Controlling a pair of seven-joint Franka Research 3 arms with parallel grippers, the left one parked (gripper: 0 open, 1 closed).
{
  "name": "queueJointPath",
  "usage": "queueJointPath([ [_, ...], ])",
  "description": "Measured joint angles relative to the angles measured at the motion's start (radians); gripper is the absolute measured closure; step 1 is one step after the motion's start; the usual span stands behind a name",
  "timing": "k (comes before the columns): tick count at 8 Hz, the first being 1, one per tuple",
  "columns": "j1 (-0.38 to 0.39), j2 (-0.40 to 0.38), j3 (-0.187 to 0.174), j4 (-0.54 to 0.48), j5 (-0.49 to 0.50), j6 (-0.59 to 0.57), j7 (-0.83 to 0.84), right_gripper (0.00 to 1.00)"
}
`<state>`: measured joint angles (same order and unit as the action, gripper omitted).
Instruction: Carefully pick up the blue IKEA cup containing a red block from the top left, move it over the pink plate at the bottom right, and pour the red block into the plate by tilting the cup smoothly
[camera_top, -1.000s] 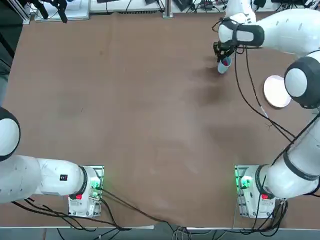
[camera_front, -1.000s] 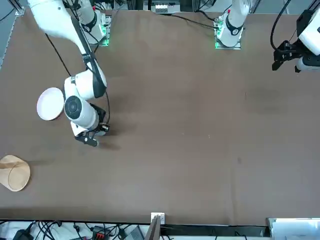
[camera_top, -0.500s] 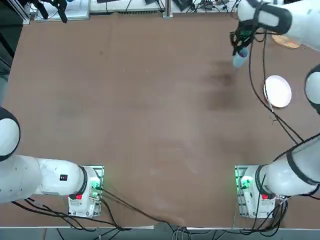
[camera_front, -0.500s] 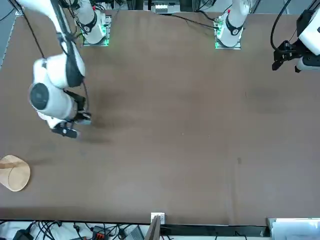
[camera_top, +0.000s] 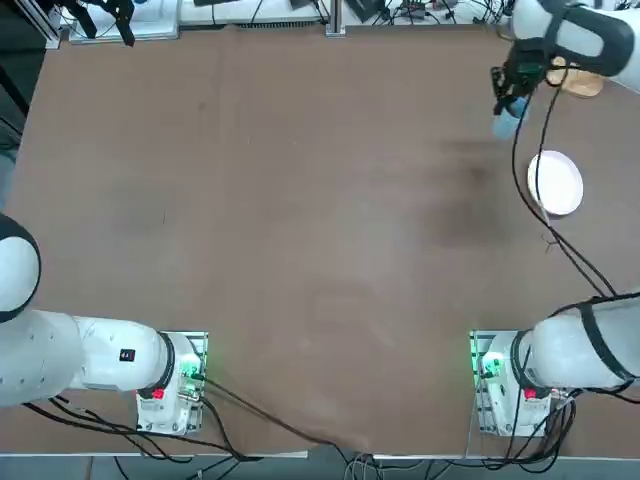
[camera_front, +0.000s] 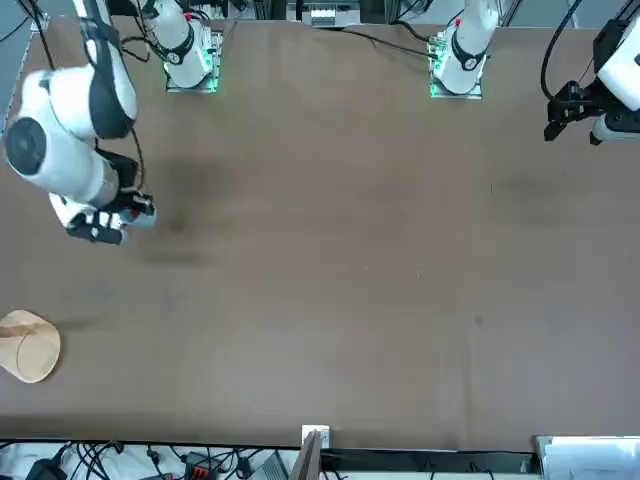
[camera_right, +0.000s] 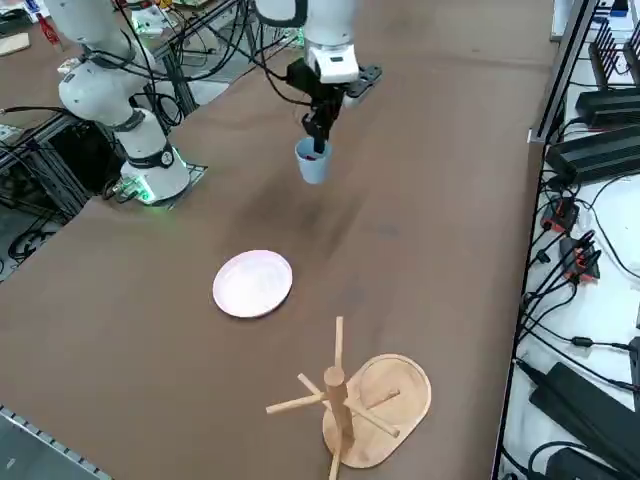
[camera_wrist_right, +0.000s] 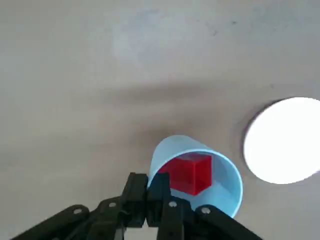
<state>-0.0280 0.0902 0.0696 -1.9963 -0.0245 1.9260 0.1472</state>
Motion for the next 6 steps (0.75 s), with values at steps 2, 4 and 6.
queueJointPath([
  [2, -0.09, -0.046, -0.004, -0.062, -0.001, 0.007, -0.117, 0.97],
  [4, -0.183, -0.053, -0.007, -0.11, -0.003, 0.059, -0.198, 0.97],
  [6, -0.254, -0.052, -0.008, -0.166, -0.004, 0.133, -0.255, 0.97],
])
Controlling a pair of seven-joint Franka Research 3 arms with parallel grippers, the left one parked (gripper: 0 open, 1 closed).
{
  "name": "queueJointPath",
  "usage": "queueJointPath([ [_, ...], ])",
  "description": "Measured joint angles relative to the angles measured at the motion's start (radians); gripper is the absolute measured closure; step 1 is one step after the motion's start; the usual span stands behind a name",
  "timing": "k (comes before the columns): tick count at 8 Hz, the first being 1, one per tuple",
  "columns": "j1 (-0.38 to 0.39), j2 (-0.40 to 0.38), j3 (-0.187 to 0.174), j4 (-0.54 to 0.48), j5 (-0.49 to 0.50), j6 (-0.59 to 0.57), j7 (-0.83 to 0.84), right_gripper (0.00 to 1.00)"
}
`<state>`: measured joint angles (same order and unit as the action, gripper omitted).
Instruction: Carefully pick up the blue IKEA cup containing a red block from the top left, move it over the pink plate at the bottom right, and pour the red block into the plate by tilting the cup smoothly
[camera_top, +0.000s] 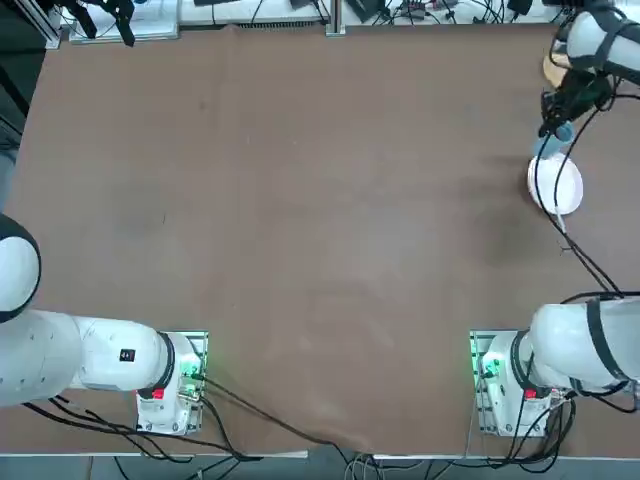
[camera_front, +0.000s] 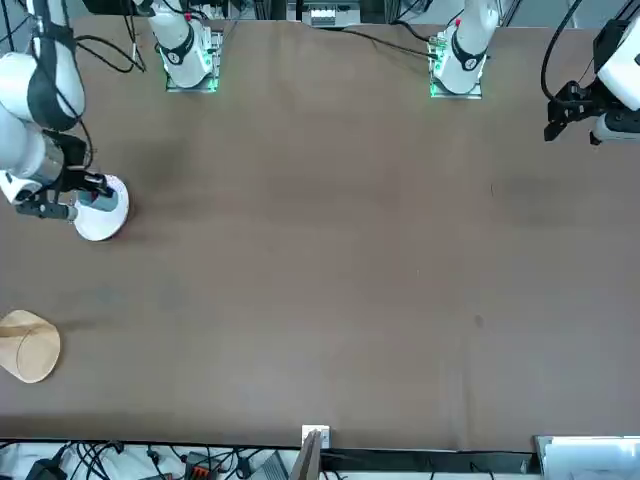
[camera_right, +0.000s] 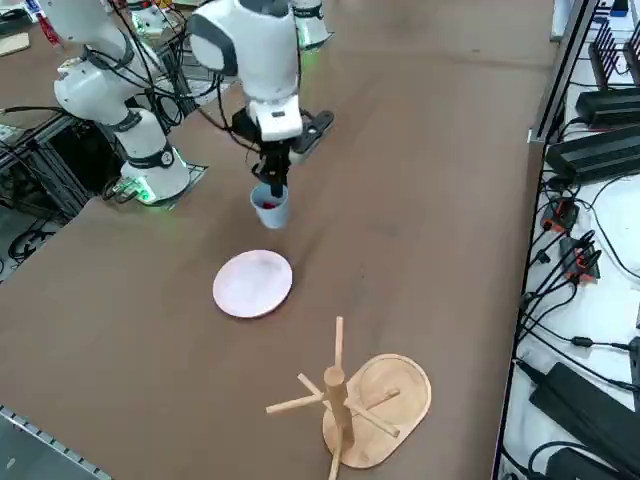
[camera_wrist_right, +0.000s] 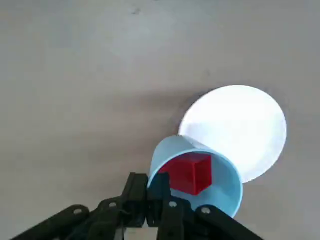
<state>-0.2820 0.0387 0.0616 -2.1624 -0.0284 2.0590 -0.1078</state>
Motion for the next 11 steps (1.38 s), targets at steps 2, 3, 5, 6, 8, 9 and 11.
queueJointPath([
  [2, -0.041, 0.001, 0.0, -0.023, 0.0, 0.022, -0.03, 0.97],
  [3, -0.059, 0.001, 0.0, -0.024, 0.0, 0.023, -0.057, 0.97],
  [5, -0.097, 0.001, 0.0, -0.025, 0.001, 0.022, -0.209, 0.97],
  [6, -0.113, 0.004, 0.0, -0.027, 0.008, 0.022, -0.305, 0.97],
  [8, -0.124, 0.015, 0.001, -0.029, 0.083, 0.022, -0.47, 0.97],
  [9, -0.125, 0.02, 0.001, -0.029, 0.156, 0.022, -0.545, 0.97],
  [11, -0.155, 0.028, 0.002, -0.029, 0.279, 0.017, -0.694, 0.97],
])
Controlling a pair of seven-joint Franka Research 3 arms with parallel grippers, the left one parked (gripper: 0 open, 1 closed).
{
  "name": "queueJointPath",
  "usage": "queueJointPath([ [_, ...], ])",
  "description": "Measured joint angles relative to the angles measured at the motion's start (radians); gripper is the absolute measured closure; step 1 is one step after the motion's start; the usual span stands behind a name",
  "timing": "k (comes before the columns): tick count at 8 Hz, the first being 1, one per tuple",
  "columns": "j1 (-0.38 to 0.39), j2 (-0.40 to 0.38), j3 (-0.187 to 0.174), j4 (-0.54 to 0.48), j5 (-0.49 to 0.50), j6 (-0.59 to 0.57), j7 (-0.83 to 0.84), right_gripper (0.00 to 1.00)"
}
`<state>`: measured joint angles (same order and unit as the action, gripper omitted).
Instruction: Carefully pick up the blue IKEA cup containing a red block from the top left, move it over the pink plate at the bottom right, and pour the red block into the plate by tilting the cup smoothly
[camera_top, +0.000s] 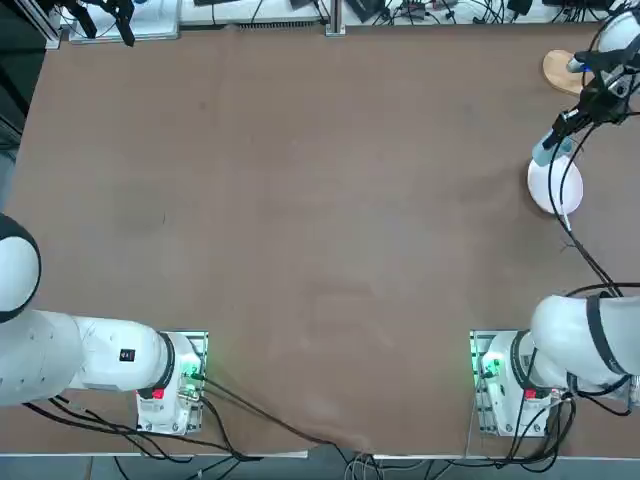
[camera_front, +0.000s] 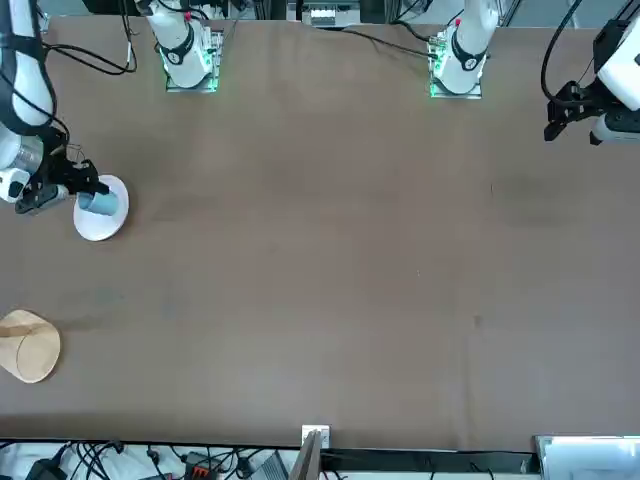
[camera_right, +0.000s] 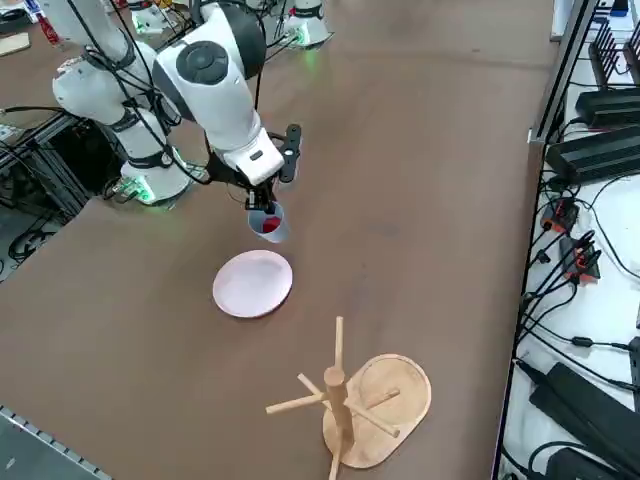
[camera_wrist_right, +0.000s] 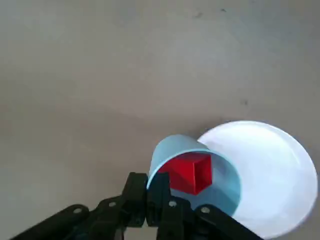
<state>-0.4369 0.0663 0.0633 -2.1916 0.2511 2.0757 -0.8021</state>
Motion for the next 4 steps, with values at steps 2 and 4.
queueJointPath([
  [2, -0.084, 0.009, -0.001, 0.003, 0.104, -0.053, -0.152, 0.97],
  [4, -0.169, 0.028, -0.002, 0.01, 0.208, -0.137, -0.292, 0.97],
])
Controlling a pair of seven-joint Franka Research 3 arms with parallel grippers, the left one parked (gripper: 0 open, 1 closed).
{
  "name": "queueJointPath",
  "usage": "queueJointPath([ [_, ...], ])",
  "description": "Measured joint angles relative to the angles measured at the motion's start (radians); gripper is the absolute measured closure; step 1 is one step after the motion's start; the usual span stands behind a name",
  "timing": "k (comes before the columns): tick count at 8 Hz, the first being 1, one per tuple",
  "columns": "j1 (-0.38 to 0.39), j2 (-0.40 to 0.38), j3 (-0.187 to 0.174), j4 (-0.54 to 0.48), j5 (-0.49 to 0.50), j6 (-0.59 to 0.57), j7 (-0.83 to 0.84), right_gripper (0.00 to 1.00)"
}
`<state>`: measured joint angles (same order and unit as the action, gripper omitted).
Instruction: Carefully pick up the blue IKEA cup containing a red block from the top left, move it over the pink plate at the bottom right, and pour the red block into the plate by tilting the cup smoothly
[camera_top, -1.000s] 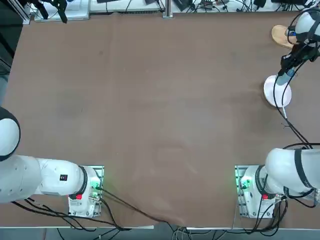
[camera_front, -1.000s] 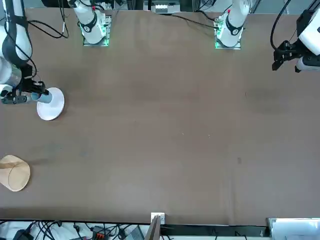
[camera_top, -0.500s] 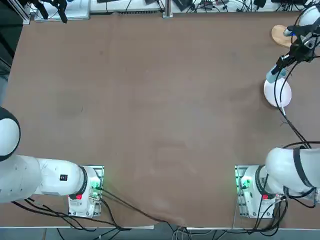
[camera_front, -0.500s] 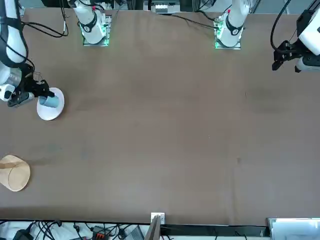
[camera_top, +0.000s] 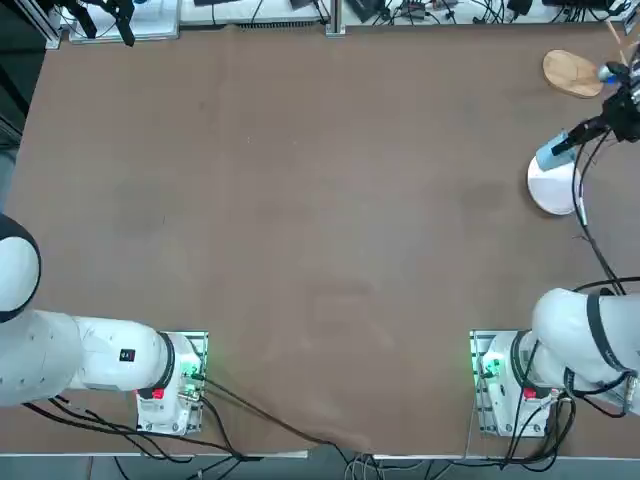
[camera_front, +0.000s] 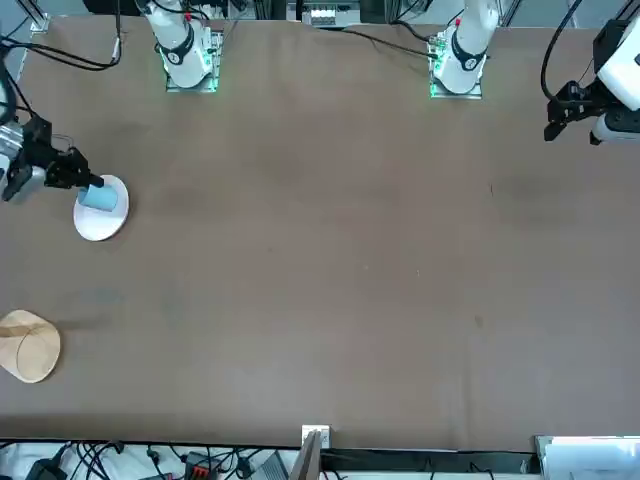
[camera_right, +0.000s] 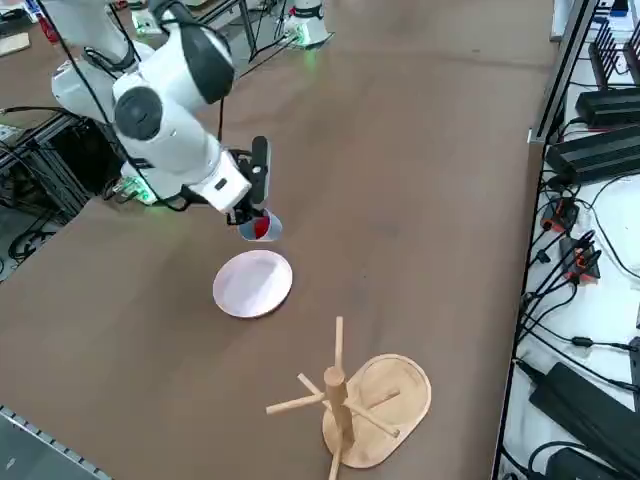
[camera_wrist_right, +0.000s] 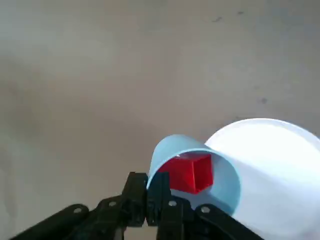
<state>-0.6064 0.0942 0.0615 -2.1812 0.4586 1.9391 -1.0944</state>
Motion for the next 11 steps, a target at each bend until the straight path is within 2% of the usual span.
queueJointPath([
  [3, -0.074, 0.05, 0.0, 0.053, 0.103, -0.155, -0.138, 0.97],
  [6, -0.151, 0.164, 0.0, 0.154, 0.156, -0.292, -0.264, 0.97],
  [8, -0.184, 0.249, 0.0, 0.201, 0.174, -0.322, -0.35, 0.97],
  [11, -0.195, 0.3, 0.0, 0.214, 0.219, -0.377, -0.447, 0.97],
])
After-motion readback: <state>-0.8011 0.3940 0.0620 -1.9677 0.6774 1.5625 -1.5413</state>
